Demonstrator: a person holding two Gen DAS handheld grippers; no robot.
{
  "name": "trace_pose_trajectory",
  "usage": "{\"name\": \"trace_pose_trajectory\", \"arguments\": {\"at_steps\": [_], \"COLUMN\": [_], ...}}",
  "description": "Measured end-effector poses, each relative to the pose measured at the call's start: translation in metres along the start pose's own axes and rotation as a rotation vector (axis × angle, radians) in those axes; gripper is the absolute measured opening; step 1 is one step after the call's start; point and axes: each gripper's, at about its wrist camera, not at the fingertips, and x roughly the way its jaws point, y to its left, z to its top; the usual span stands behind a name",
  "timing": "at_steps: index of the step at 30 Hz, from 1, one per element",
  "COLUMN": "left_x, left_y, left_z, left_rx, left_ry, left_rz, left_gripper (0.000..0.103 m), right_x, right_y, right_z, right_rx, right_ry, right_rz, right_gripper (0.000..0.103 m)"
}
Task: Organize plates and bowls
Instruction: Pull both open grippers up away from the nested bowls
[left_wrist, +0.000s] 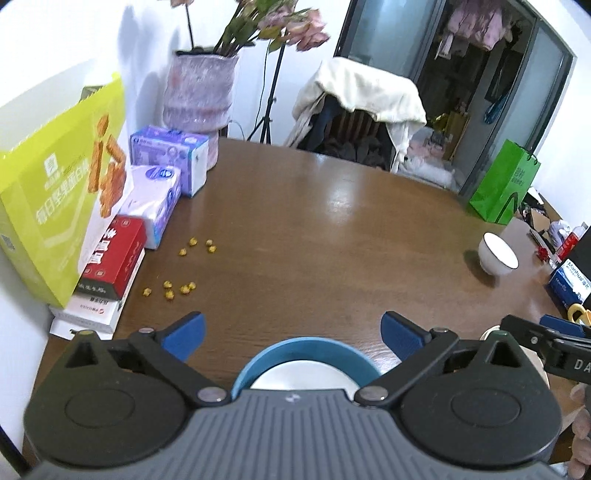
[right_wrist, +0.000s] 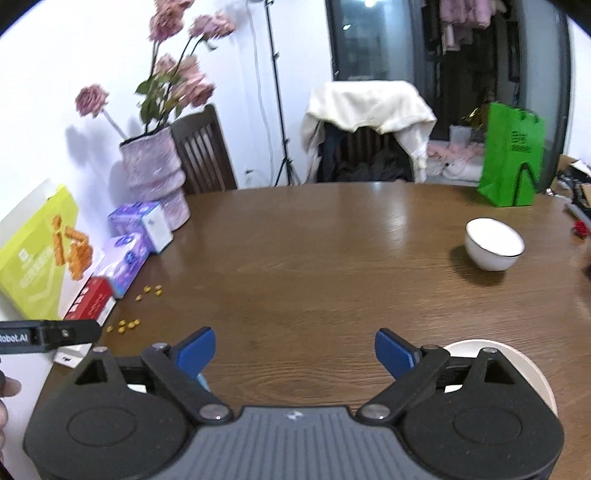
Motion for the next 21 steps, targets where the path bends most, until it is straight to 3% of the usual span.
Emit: {"name": "trace_pose_trajectory", "arguments": {"at_steps": [9,21], "left_x": [-0.011,-0.011], "left_y": [-0.053,-0.112], "left_z": [-0.01,-0.018], "left_rx": [0.06,0.075], "left_ry": [-0.092,-0.123], "left_rz": [-0.028,-0.092], "left_gripper": [0.103,0.103], "right_x": [-0.026,-0.042], "right_y": [-0.035,-0.089], "right_z": [-0.004,-0.002], "right_rx": [0.027,0.053], "right_ry": [-0.074,-0.083], "right_rz": [-0.027,0.013], "right_gripper": [0.094,0.097]}}
